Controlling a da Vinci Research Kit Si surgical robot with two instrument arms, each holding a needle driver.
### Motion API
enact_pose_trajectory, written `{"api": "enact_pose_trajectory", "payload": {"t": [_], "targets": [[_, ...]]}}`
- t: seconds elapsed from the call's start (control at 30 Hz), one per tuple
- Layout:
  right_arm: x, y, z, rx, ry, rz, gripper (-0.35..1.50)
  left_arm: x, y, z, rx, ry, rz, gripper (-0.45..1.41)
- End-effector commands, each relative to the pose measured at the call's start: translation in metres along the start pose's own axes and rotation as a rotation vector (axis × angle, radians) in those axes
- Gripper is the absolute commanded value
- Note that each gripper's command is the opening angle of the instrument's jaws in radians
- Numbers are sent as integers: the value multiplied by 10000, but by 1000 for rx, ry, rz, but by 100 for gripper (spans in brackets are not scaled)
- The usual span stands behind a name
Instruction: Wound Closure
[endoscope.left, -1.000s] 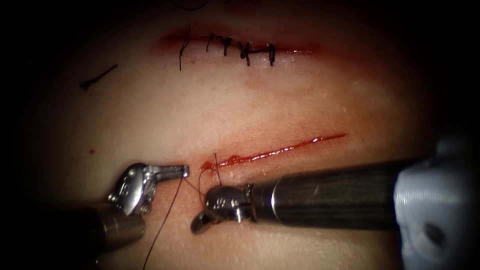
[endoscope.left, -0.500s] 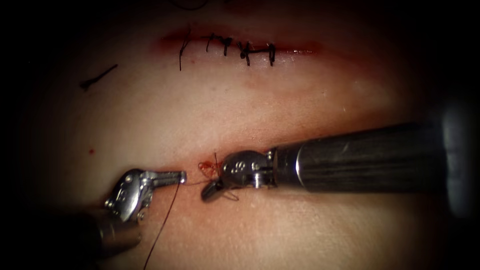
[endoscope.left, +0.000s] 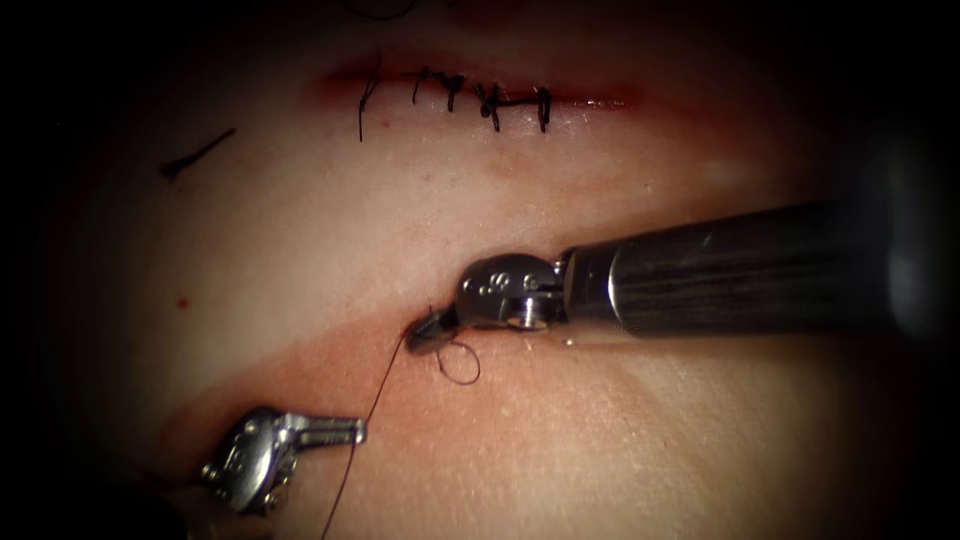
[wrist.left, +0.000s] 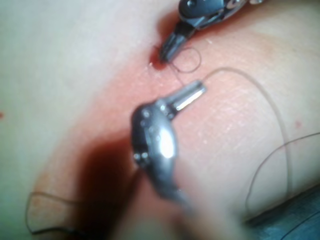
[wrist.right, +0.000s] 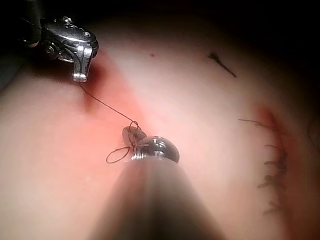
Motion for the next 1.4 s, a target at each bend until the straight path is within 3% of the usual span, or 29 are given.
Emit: {"api": "enact_pose_trajectory", "payload": {"t": [0.03,0.53,0.93,1.13,1.4], "targets": [[-4,5,8,-1,6,3,-35,-13,4,4,-1,0,-3,-45],[-1,37,-5,-2,47,43,-35,-31,48,21,-30,-15,-28,-45],[7,62,-17,153,1,47,-35,-20,84,35,-49,-24,-42,-45],[21,101,-18,112,17,83,-35,-11,101,47,-64,-21,-49,-45],[18,113,-18,45,26,113,-35,-5,116,56,-74,-18,-53,-45]]}}
